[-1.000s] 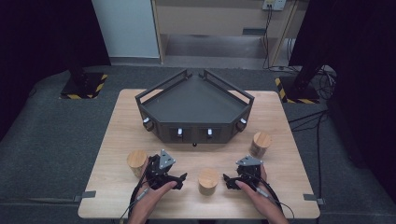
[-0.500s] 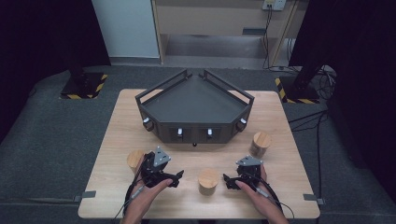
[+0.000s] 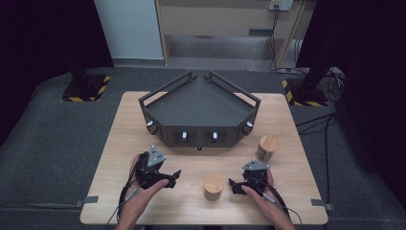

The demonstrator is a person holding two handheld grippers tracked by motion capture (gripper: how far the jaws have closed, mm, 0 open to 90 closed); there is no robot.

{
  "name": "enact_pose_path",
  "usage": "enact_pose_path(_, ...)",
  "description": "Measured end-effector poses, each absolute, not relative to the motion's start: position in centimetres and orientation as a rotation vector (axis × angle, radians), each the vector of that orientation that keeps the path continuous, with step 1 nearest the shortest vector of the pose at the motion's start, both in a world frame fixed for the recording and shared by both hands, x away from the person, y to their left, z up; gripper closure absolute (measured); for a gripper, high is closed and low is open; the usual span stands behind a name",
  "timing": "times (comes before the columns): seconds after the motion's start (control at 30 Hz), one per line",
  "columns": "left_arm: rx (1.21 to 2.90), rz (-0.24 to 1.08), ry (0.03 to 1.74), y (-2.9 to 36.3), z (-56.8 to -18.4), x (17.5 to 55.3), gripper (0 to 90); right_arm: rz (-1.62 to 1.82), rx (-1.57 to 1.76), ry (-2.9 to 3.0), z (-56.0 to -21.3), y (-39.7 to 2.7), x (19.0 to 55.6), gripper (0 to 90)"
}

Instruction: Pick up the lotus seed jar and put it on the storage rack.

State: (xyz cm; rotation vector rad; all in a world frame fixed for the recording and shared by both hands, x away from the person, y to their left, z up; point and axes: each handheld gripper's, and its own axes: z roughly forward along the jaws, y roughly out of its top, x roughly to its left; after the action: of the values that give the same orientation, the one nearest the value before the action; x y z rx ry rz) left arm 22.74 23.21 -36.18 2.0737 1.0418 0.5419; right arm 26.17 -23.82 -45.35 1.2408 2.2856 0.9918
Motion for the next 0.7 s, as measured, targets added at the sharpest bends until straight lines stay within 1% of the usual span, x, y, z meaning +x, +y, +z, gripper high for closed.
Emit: enact_pose_path(0.7, 2.051, 0.563, 1.064, 25.5, -35.3, 22.8, 2.5, 0.992, 1.241, 2.283, -45.4, -23.8, 26.1, 0.5)
